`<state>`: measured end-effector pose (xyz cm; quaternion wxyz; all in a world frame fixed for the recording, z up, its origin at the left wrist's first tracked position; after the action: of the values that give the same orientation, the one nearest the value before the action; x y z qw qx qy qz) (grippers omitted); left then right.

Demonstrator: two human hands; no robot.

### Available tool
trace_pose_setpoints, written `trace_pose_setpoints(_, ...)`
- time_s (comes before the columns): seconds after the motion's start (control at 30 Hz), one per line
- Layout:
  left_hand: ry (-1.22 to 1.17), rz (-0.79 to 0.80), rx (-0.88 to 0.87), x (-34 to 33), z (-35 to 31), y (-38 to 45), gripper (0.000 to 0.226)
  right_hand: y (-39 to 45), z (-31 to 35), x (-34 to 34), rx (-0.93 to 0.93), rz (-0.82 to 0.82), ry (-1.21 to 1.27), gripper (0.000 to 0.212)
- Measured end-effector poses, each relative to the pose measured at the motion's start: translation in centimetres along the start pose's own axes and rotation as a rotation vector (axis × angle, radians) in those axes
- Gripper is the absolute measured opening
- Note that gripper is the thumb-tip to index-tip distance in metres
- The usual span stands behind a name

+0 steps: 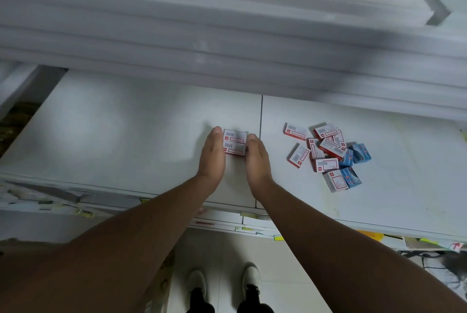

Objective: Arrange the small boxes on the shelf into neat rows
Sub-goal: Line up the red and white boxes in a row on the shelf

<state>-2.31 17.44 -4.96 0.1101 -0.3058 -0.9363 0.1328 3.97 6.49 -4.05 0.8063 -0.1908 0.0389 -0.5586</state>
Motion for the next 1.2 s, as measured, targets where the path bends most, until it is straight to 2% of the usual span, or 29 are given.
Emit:
trace_pose_setpoints(0.13,0.243,0.032,-0.066,1.3,-0.1,-0.7,0.053,-0.8,0.7,1.9,0.136,0.020,-0.205,0.036)
trace_pose_setpoints(0.23,0.450,0.131,-0.131,2.5,-0.7,-1.2,0.062,-0.7,1.9,3.4,0.260,0.115,-0.517,0.047)
trace_pose_setpoints(0.33,0.653,0.257,-0.223,3.4,-2.2,-1.7,0.062,-0.4,3.6,5.0,0.250,0.210,-0.789,0.055)
trace_pose_setpoints(0.57,1.202,0.252,-0.408,4.3,-8.4,-2.8,0.062,-1.0,9.2,7.2,0.323,0.312,-1.141,0.063)
trace_pose_setpoints(0.83,1.358,0.229,-0.490,2.5,-11.4,-4.9,0.060,-2.6,11.5,8.2,0.347,0.236,-1.215,0.064)
trace_pose_setpoints(1.2,1.407,0.397,-0.679,-2.1,-11.9,-8.1,0.053,-7.1,10.3,12.2,0.217,0.070,-1.209,0.058)
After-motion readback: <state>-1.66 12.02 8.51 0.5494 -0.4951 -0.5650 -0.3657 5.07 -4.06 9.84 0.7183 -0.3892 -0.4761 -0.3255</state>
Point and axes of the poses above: each hand's wrist, its own y-axis towards the middle knuckle, its own x-axis out of the back of the hand, z = x × y, the point moved 4 cm from there along y, towards the middle knuckle, and after that the axes turned 7 degrees about -z, right-handed, at the moved point
